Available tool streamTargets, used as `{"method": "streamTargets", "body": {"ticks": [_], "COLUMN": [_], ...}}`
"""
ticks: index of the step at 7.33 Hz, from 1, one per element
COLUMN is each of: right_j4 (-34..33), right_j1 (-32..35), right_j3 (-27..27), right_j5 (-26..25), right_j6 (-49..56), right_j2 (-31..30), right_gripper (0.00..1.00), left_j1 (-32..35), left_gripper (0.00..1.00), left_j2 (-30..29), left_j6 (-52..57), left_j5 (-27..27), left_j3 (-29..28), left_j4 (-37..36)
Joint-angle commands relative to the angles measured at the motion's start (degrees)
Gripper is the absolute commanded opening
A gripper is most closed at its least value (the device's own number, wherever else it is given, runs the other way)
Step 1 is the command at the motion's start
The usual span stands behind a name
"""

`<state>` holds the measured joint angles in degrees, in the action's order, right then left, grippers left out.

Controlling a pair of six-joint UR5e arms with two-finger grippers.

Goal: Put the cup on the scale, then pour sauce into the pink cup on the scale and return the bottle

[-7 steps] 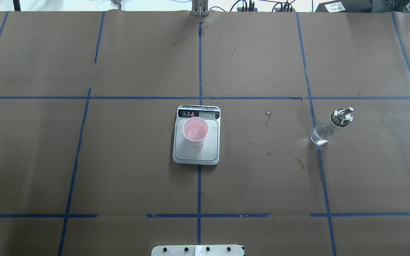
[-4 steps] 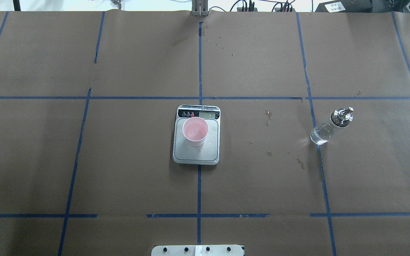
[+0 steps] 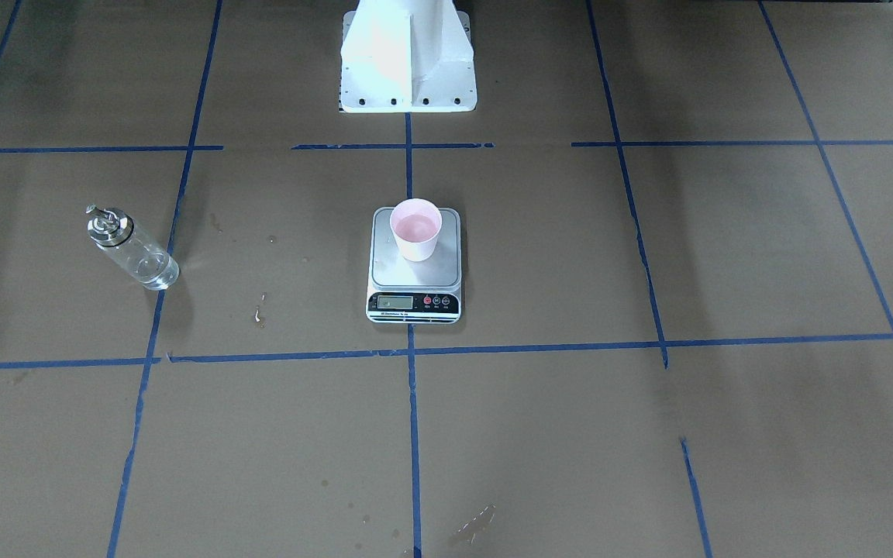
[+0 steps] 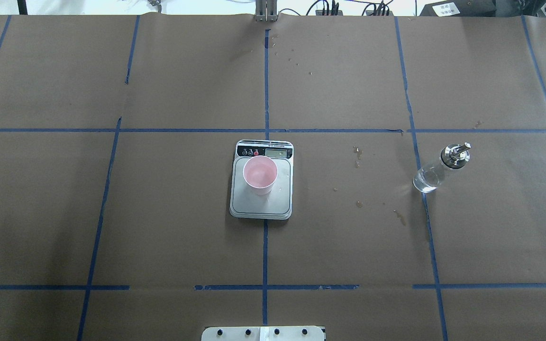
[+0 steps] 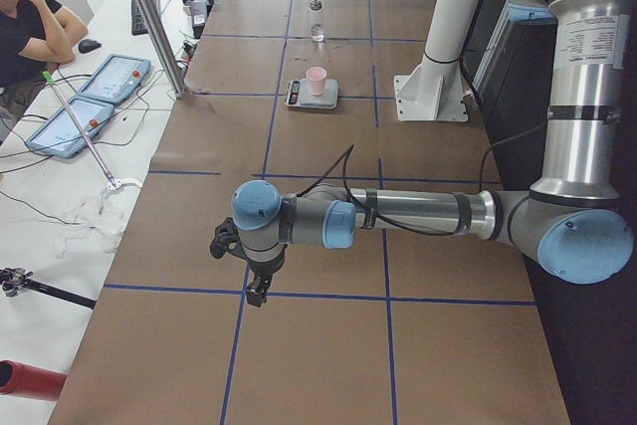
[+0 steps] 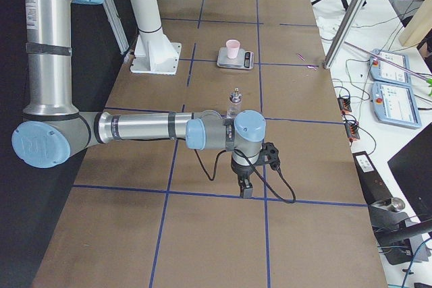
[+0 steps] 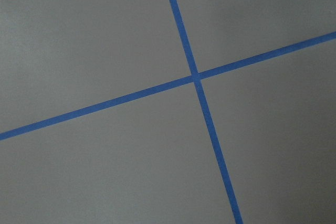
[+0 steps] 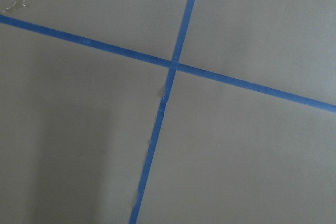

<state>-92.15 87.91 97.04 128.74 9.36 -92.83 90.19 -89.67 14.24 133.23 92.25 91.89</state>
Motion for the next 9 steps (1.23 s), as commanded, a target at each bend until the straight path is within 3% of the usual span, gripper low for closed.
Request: {"method": "streamTargets", "body": {"ticks": [1,9], "right_j4": [0.0,0.7], "right_j1": [0.6,0.7], "right_j3": [-0.1,-0.4], "right_j5": [3.2,4.9], "right_j6": [-1.5,-4.8], "right_j2": [-0.5,-0.4], "right_gripper": [1.00,1.00], "left_j1": [0.0,0.0], "left_gripper": [1.00,1.00], "left_j2": [0.0,0.0], "left_j6": [0.0,-0.6], "left_j5": [0.0,0.5], "left_j3": [-0.1,-0.4], "left_j4": [-0.2,-1.8]}}
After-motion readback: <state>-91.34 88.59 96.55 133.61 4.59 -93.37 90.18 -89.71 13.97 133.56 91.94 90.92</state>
